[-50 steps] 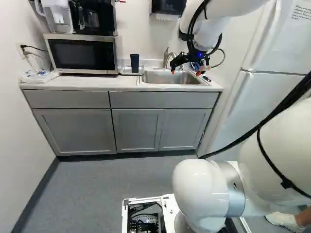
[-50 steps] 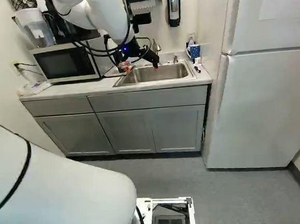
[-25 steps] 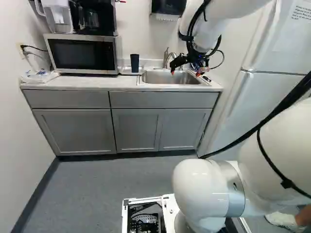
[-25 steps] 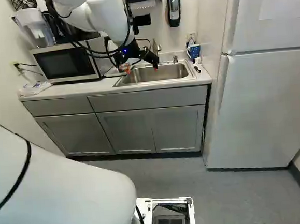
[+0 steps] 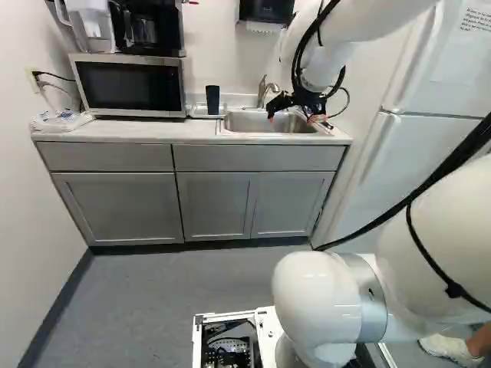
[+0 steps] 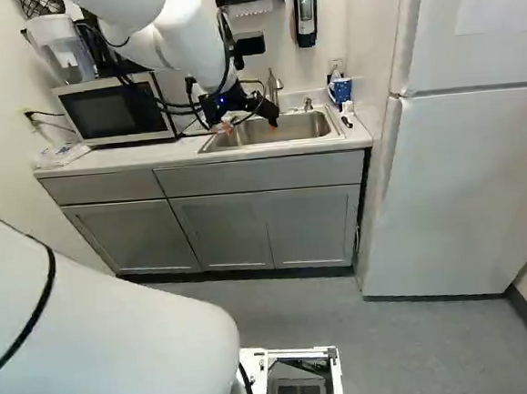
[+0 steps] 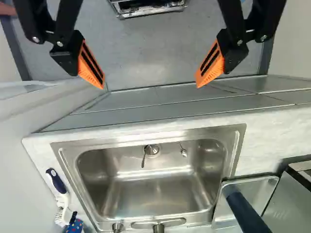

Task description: Rinse the cup and place it in the tray

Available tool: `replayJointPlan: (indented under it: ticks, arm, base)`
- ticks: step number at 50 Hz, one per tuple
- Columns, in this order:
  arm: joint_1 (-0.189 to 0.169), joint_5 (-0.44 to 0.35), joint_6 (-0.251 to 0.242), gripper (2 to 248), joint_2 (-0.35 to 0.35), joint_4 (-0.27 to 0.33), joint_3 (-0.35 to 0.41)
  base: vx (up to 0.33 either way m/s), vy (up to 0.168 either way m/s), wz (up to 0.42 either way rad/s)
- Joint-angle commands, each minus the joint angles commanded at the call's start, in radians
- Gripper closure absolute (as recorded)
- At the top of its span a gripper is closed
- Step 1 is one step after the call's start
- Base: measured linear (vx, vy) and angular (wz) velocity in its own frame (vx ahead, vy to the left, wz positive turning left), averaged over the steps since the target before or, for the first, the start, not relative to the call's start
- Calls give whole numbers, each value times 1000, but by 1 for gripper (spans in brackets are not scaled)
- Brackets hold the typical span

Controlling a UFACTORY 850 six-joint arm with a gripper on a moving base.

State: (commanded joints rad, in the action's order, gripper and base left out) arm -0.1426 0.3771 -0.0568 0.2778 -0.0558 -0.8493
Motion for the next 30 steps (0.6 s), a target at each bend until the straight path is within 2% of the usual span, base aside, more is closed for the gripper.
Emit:
replayJointPlan:
  ticks: [30]
  arm:
    - [25, -219, 10, 3, 0, 10, 133]
  base:
    - [0, 0, 0]
